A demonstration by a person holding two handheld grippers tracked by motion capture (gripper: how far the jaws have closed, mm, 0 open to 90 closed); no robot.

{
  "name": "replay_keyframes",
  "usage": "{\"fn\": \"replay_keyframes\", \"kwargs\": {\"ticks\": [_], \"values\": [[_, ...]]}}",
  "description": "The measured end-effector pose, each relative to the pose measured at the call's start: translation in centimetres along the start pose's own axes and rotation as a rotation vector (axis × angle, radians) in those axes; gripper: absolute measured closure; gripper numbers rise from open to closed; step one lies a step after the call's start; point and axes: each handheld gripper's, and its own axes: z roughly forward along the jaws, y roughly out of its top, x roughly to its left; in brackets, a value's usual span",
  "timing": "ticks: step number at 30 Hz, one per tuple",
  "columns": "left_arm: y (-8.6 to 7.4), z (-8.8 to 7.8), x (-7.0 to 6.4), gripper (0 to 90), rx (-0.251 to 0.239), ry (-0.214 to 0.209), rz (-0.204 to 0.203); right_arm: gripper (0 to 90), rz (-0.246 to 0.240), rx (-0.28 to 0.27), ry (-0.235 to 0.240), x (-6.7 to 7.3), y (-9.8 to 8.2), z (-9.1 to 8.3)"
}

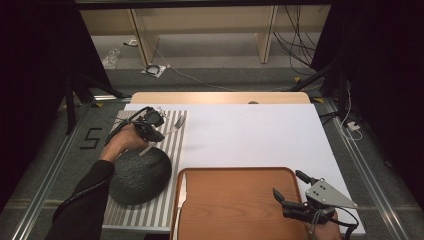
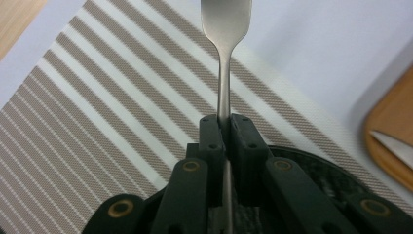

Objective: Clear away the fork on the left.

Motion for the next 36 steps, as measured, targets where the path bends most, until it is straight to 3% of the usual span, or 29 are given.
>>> {"fn": "replay_keyframes", "kwargs": {"ticks": [11,23,36], "values": [[-0.3,-1.4,-3.9,84.1,-0.037,-0.025,0.058,12.3,0.002,0.003,0.002,0.1,0.0,0.0],[-2.2,-1.6,-7.6,84.1,-0.109,-0.087,0.076,12.3,0.000,0.007,0.004,0.1,0.0,0.0],[-2.5,-1.0,-10.4,84.1,-0.086,-0.125,0.096,12.3,-0.003,-0.008,0.007,0.1,0.1,-0.2]]}}
